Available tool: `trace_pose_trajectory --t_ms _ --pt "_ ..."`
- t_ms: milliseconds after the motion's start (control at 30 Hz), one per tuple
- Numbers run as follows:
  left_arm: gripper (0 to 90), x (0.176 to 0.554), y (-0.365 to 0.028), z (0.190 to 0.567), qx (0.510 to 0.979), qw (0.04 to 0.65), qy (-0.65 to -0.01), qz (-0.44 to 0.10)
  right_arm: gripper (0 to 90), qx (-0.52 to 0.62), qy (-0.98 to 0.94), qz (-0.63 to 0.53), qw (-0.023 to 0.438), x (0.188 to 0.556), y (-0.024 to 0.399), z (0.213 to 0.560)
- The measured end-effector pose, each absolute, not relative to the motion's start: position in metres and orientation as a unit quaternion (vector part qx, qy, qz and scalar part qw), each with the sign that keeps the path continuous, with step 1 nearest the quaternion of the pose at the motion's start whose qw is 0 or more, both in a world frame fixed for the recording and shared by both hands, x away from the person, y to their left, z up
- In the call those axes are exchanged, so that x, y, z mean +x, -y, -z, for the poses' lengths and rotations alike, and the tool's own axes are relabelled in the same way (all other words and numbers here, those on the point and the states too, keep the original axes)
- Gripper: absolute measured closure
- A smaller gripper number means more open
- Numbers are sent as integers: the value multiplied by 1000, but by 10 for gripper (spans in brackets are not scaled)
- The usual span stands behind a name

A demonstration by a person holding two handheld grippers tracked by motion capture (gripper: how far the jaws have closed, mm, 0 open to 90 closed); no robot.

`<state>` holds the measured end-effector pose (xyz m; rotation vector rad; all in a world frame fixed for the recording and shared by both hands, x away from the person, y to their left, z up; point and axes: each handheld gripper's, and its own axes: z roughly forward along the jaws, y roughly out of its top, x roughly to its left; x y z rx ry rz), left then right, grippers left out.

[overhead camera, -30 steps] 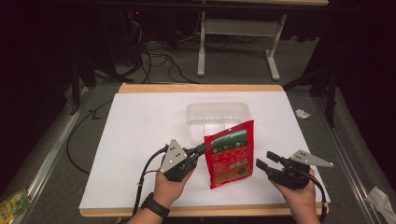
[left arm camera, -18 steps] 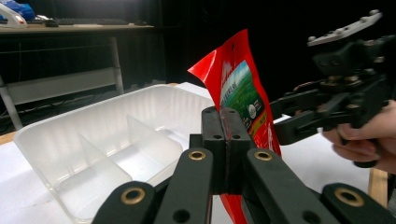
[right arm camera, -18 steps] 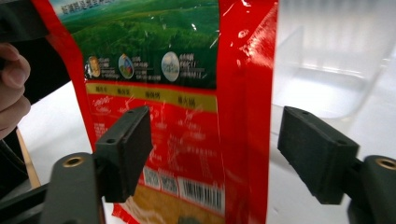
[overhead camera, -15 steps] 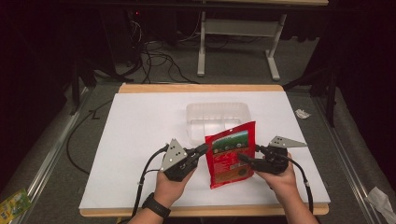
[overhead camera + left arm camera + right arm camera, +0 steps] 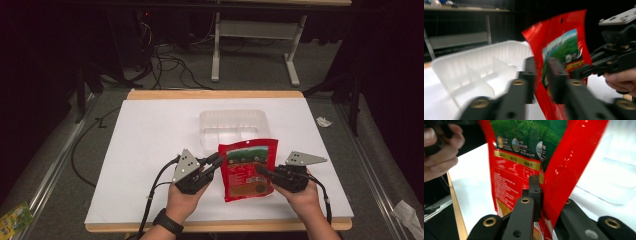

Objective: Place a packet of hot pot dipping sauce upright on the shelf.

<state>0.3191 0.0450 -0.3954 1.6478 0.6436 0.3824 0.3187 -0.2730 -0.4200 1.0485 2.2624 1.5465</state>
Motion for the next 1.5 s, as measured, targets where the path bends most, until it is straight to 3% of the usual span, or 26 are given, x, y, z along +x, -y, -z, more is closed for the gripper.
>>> trace_pose_trajectory --t_ms 33,67,100,167,300,467,567,600,667,1067,1500 --pt "709 320 -46 399 717 615 -286 -160 900 355 -767 -524 104 319 273 420" --pt "577 321 -46 403 721 611 -290 -149 900 355 -766 -526 105 317 273 420" --pt "577 322 -46 408 725 609 -294 -136 900 355 -766 -526 105 317 273 420" --pt "460 325 -44 419 737 596 -301 -102 900 355 -764 -528 104 316 274 420" --pt "454 325 -32 439 759 575 -301 -55 900 356 -763 -529 106 315 274 420" --pt "571 328 -27 443 750 579 -316 -42 900 358 -763 -528 105 314 275 420" --pt "702 329 -28 443 746 581 -322 -45 900 359 -760 -532 101 314 276 421" --pt "795 329 -28 443 744 583 -323 -51 900 360 -757 -537 99 314 276 420" --pt "900 329 -29 441 740 585 -326 -60 900 359 -754 -542 98 313 276 418" --pt "900 329 -39 423 730 591 -305 -155 900 346 -735 -570 121 311 259 410" --pt "900 327 -37 435 745 576 -293 -162 872 351 -748 -550 121 312 258 425"
